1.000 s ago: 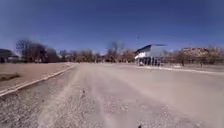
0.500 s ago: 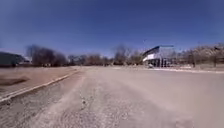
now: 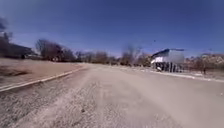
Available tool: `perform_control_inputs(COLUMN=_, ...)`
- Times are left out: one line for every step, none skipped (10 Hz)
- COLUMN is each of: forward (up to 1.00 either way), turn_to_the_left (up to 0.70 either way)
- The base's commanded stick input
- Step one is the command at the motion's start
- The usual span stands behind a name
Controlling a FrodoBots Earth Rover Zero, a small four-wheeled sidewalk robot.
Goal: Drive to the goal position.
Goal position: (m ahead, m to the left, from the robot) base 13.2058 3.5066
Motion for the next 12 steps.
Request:
perform_control_inputs(forward=1.0, turn_to_the_left=0.0)
perform_control_inputs(forward=1.0, turn_to_the_left=0.0)
perform_control_inputs(forward=1.0, turn_to_the_left=0.0)
perform_control_inputs(forward=1.0, turn_to_the_left=0.0)
perform_control_inputs(forward=1.0, turn_to_the_left=0.0)
perform_control_inputs(forward=1.0, turn_to_the_left=0.0)
perform_control_inputs(forward=1.0, turn_to_the_left=0.0)
perform_control_inputs(forward=1.0, turn_to_the_left=0.0)
perform_control_inputs(forward=1.0, turn_to_the_left=0.0)
perform_control_inputs(forward=1.0, turn_to_the_left=0.0)
perform_control_inputs(forward=1.0, turn_to_the_left=0.0)
perform_control_inputs(forward=1.0, turn_to_the_left=0.0)
